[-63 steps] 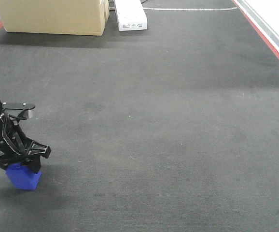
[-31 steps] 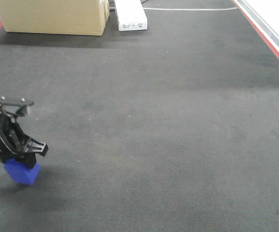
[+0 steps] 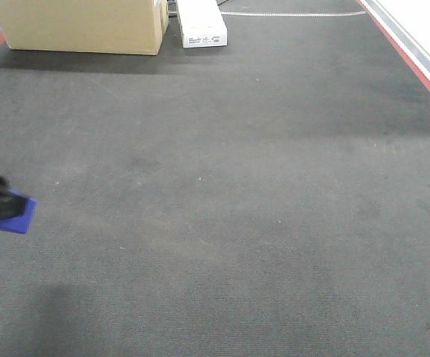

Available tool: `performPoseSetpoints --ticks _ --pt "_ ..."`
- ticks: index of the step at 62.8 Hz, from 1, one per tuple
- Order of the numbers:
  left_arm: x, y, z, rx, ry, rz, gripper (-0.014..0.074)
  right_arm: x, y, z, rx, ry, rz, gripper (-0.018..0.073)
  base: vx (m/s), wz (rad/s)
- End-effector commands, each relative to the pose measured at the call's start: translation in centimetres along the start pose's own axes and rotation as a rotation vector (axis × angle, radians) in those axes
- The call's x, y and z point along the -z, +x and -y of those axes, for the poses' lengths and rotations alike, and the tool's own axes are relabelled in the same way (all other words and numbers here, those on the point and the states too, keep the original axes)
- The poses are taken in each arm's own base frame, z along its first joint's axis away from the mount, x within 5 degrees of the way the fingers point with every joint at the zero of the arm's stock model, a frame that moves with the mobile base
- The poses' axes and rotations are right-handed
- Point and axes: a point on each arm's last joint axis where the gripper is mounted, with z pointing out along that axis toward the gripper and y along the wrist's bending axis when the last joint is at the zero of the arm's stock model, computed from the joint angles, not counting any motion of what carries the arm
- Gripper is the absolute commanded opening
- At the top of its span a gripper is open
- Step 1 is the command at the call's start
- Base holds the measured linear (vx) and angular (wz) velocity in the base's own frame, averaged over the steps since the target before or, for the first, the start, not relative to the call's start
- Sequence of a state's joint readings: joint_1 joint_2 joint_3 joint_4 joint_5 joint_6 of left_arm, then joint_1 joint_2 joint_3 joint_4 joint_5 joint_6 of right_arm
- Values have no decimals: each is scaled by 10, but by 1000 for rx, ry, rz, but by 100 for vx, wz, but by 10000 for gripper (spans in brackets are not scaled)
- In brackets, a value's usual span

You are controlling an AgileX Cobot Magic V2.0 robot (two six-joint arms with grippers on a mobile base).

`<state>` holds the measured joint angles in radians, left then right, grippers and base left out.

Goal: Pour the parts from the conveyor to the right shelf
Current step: 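Close the left gripper on the blue block and lift it, then hold the blue block in the left gripper while backing away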

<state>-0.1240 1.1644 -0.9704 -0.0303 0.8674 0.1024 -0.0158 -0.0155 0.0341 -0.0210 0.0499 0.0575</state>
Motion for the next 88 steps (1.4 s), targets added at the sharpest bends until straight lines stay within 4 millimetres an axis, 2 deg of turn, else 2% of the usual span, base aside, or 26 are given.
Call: performPoseSetpoints --ticks 1,18,27,35,41,47,58,88 --pt "31 7 2 -2 -10 184 -8 1 -3 0 4 -5 77 -10 0 0" --pt "84 60 7 -5 -37 499 -8 1 -3 0 4 -5 77 -10 0 0" --pt "103 94 10 -7 -50 649 -8 1 -3 0 4 -5 77 -10 0 0" --pt "102 123 13 -7 -57 738 -8 1 -3 0 4 -5 77 -10 0 0" --pt "92 144 14 -7 -64 805 -8 1 -3 0 4 -5 77 -10 0 0" --pt "81 157 14 -7 -70 855 -8 1 -3 0 4 -5 77 -10 0 0" --pt "68 166 15 -6 -72 870 -8 1 -3 0 4 -5 77 -10 0 0" --pt "69 165 15 -5 -73 878 -8 1 -3 0 4 -5 77 -10 0 0"
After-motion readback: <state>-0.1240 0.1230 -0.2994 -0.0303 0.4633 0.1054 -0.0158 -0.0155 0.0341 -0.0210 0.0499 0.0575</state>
